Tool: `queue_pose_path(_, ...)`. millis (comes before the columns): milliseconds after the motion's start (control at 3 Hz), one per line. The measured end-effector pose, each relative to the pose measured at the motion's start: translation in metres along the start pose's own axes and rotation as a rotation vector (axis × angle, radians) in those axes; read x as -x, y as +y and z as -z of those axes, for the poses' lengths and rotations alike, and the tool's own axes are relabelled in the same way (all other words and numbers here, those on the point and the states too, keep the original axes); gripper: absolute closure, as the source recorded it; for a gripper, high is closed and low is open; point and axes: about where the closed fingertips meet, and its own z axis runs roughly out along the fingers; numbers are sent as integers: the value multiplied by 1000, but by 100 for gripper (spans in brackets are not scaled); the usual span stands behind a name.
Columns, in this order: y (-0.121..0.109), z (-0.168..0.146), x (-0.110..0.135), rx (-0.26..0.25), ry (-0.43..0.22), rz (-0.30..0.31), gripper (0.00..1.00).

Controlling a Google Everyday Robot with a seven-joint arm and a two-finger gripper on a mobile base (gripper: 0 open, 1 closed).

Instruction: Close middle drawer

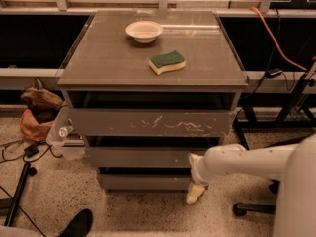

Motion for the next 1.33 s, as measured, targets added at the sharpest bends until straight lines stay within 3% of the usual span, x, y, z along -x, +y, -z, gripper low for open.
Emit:
queue_pose_path(333,10,79,-54,-148,75,-143,0)
queue_pose_path(667,41,150,-97,-183,198,-221,0)
queue_pose_path(1000,32,220,-101,-220,325,-220,0)
queue_pose_path(1333,-8,289,-50,-325,387,-143,0)
